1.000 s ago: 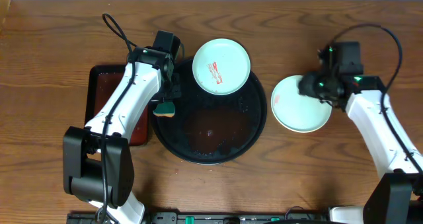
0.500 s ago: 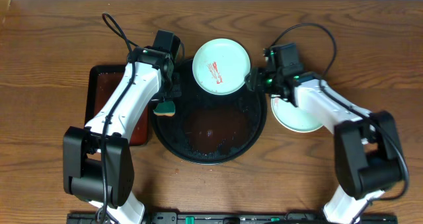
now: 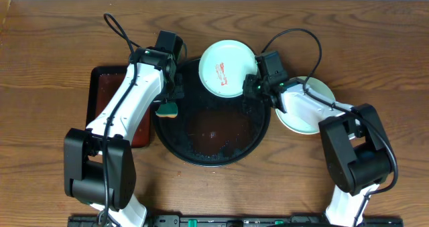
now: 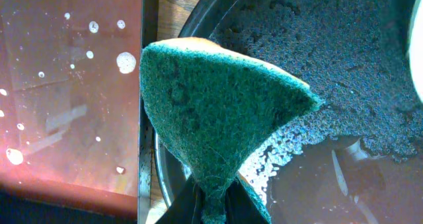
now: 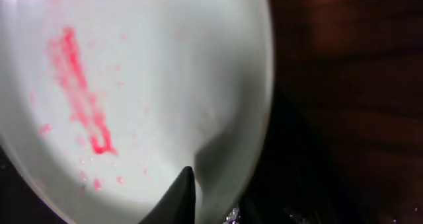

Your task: Clean dirty plates on tray and stack at the side

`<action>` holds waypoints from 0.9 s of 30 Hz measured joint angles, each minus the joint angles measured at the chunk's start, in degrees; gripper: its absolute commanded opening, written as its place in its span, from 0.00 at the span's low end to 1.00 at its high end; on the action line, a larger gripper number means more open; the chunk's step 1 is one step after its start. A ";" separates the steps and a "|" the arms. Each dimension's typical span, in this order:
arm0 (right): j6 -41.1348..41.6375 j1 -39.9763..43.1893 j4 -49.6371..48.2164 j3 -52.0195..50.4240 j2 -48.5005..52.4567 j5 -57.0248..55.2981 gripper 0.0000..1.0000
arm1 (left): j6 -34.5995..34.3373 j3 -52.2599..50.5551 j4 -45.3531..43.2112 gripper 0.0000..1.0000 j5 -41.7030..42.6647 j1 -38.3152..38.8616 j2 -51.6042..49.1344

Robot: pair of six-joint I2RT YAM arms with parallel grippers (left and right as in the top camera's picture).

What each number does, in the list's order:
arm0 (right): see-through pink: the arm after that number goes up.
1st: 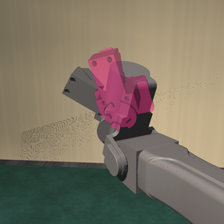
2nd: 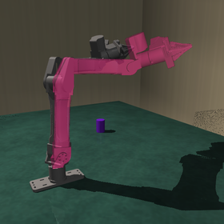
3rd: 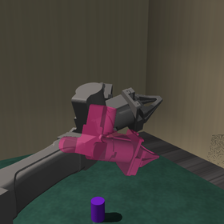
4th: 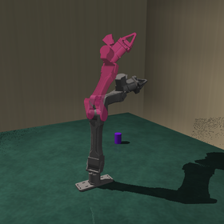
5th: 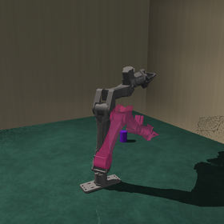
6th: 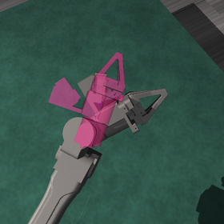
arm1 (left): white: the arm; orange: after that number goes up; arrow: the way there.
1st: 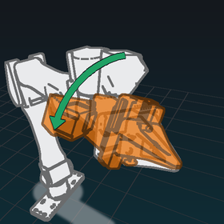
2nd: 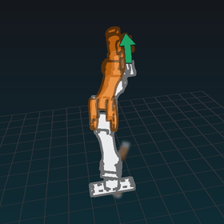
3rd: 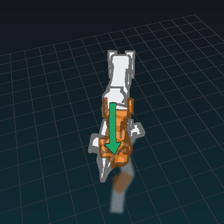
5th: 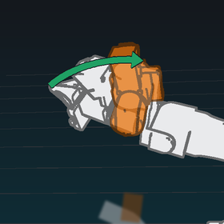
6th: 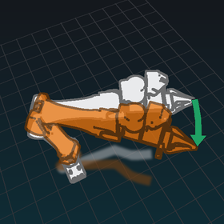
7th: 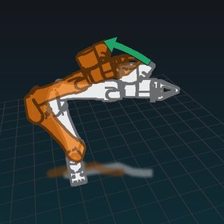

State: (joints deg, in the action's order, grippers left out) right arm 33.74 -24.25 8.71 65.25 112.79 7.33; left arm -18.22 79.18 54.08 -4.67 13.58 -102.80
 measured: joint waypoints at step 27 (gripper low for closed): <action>-8.94 -7.10 23.26 0.28 -15.78 2.95 0.54 | 0.00 0.00 -0.13 0.07 0.00 0.00 0.00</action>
State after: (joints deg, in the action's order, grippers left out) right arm 24.80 -31.35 31.97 65.54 97.01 10.28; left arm -18.22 79.18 53.95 -4.67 13.58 -102.80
